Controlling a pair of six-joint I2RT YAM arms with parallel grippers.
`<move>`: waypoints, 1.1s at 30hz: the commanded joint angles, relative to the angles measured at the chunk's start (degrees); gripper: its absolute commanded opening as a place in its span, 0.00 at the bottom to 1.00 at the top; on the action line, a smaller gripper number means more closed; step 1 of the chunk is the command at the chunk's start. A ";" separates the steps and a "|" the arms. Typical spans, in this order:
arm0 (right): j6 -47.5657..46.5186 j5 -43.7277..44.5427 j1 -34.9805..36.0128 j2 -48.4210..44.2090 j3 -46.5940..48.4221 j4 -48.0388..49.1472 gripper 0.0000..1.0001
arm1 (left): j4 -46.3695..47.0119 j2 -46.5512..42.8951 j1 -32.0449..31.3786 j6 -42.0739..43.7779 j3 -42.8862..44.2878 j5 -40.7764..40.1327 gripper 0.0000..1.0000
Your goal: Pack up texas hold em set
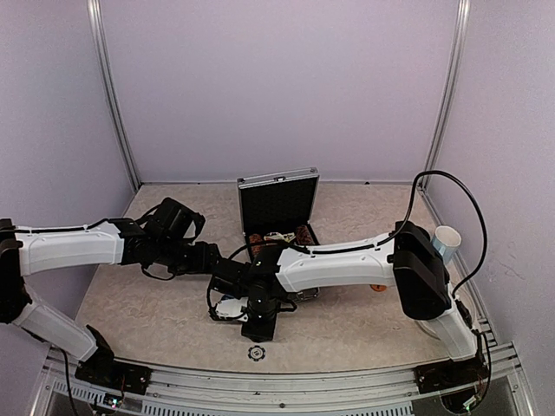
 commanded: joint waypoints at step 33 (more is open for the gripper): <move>0.06 9.91 -2.97 -12.58 -4.36 2.69 0.42 | 17.95 1.61 -2.41 -5.95 -9.72 19.29 0.61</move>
